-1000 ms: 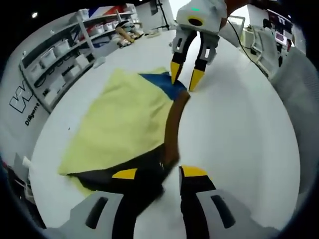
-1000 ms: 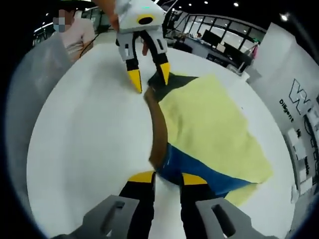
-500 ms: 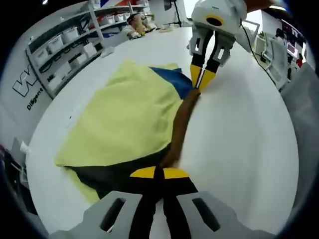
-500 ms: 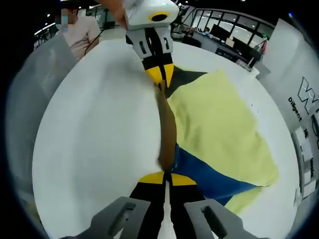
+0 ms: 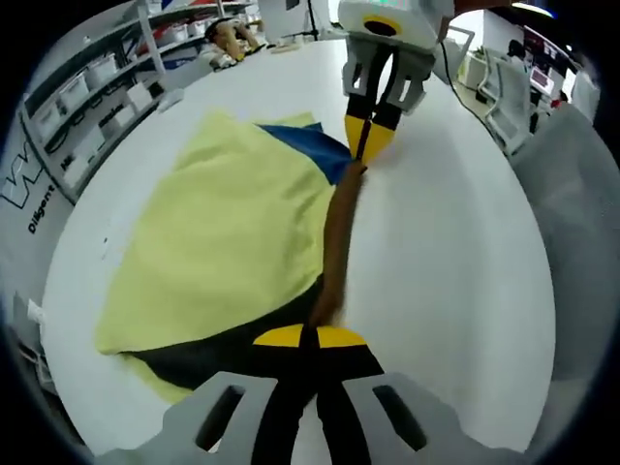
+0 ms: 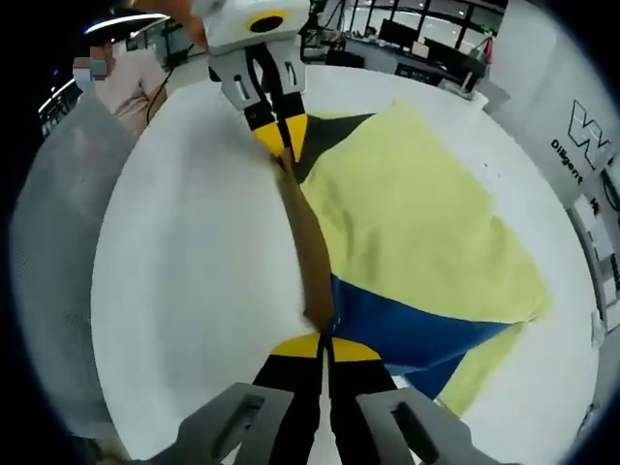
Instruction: Fold the garment on the visible template until the final outline fits inside the template.
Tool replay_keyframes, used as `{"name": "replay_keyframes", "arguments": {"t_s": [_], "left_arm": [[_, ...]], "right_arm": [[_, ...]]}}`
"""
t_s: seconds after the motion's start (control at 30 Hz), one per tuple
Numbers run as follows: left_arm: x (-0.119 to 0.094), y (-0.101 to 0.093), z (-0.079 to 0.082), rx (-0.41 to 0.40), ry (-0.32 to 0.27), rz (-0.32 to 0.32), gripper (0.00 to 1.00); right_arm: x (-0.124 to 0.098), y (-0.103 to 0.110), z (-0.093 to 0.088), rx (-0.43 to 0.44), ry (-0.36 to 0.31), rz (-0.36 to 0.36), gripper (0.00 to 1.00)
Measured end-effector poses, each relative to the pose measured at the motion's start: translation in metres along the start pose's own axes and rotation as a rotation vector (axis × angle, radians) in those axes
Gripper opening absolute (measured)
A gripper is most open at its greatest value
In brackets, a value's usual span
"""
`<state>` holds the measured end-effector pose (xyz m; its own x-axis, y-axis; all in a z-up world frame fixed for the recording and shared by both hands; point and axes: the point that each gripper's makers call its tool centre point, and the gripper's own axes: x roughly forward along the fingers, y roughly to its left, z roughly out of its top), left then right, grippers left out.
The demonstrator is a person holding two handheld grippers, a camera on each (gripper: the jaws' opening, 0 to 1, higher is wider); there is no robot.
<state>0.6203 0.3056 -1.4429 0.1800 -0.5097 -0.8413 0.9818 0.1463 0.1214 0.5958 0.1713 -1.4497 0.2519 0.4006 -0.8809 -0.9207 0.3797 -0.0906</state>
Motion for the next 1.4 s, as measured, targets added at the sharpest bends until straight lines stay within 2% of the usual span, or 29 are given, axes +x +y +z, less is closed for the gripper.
{"name": "replay_keyframes", "arguments": {"t_s": [0.17,0.27,0.47,0.53,0.63,0.83,0.97,1.03,1.13,1.4], "left_arm": [[-0.005,-0.013,-0.005,0.016,0.024,-0.027,0.01],[-0.008,-0.020,-0.008,0.000,0.042,-0.043,0.01],[-0.014,-0.037,-0.016,-0.035,0.065,-0.086,0.01],[-0.018,-0.048,-0.019,-0.073,0.067,-0.113,0.01],[-0.022,-0.064,-0.025,-0.062,0.051,-0.140,0.01],[-0.028,-0.078,-0.031,-0.040,0.058,-0.156,0.01],[-0.032,-0.087,-0.035,-0.128,0.039,-0.156,0.01],[-0.035,-0.093,-0.037,-0.125,0.026,-0.153,0.01],[-0.038,-0.101,-0.040,-0.148,0.009,-0.153,0.01],[-0.046,-0.121,-0.047,-0.106,0.033,-0.166,0.01]], "right_arm": [[-0.005,0.017,-0.002,0.001,0.017,0.021,0.00],[-0.007,0.024,-0.003,0.005,0.036,0.024,0.00],[-0.016,0.043,-0.003,0.077,0.041,0.029,0.00],[-0.018,0.056,-0.003,0.045,0.039,0.032,0.00],[-0.019,0.071,-0.009,0.034,0.060,0.046,0.00],[-0.024,0.091,-0.004,0.044,0.065,0.058,0.00],[-0.027,0.099,-0.006,0.045,0.069,0.056,0.00],[-0.028,0.106,-0.008,0.085,0.074,0.065,0.00],[-0.029,0.116,-0.008,0.085,0.081,0.073,0.00],[-0.027,0.140,-0.007,0.076,0.107,0.088,0.00]]}}
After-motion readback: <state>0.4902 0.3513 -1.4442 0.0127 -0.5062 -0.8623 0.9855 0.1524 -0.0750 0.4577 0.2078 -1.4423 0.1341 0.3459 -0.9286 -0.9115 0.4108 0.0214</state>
